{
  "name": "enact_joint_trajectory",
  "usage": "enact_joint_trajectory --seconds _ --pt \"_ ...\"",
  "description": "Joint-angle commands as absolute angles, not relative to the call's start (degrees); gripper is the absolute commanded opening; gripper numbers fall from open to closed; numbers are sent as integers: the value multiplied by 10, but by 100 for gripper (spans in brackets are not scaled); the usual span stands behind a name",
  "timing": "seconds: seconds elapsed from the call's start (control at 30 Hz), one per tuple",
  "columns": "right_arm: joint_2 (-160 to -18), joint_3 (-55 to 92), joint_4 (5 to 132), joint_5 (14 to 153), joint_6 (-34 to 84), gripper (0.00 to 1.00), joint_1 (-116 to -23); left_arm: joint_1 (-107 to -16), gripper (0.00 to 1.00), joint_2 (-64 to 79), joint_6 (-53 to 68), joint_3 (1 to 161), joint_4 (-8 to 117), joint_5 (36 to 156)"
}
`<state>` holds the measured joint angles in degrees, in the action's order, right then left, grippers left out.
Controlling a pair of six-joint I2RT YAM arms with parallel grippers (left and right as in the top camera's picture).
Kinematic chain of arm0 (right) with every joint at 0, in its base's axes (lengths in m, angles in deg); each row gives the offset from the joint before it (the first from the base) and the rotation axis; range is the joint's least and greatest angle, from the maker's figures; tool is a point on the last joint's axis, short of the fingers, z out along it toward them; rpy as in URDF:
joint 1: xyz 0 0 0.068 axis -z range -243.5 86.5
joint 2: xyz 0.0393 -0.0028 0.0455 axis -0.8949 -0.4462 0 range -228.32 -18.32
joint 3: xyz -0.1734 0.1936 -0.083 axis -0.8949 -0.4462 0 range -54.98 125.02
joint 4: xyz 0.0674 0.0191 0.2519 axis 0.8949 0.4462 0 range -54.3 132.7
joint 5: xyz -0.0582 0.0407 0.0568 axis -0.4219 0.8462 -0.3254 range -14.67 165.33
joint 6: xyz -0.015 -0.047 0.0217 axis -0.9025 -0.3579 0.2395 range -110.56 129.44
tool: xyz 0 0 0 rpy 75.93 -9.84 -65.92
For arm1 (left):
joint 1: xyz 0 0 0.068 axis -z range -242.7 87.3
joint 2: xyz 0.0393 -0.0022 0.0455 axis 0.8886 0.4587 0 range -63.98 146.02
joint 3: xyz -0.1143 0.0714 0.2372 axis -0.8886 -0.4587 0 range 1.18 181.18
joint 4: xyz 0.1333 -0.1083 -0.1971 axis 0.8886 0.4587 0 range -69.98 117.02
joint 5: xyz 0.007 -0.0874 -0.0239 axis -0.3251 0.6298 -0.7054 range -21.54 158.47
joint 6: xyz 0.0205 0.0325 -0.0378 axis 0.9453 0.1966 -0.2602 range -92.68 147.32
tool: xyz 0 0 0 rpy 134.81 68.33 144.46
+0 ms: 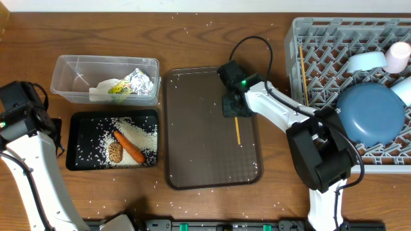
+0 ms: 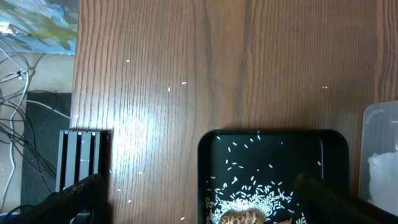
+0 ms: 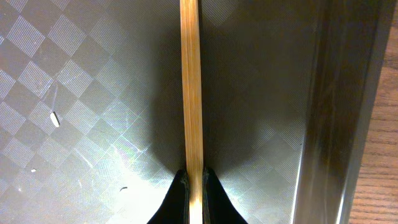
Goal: Sort waste into correct bins and load items into the dishwasher rack
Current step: 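Return the right gripper to the tray and grasp the second chopstick, then carry the chopstick to the rack and insert it upright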
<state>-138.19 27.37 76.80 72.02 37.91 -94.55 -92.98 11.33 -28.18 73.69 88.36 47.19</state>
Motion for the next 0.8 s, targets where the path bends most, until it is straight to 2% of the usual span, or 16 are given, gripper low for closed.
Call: enact_joint_trajectory --seconds 0.0,0.27,0.6,0.77 --pt "-1399 259 780 713 381 1 -944 -933 98 112 -285 736 886 469" --pt "-1322 319 786 713 310 1 -891 -933 98 112 -285 736 886 469" --pt "-1219 372 782 719 213 1 -773 -933 98 112 -285 736 885 469" --pt "-1211 372 765 720 186 1 -717 -933 98 112 -285 736 886 469"
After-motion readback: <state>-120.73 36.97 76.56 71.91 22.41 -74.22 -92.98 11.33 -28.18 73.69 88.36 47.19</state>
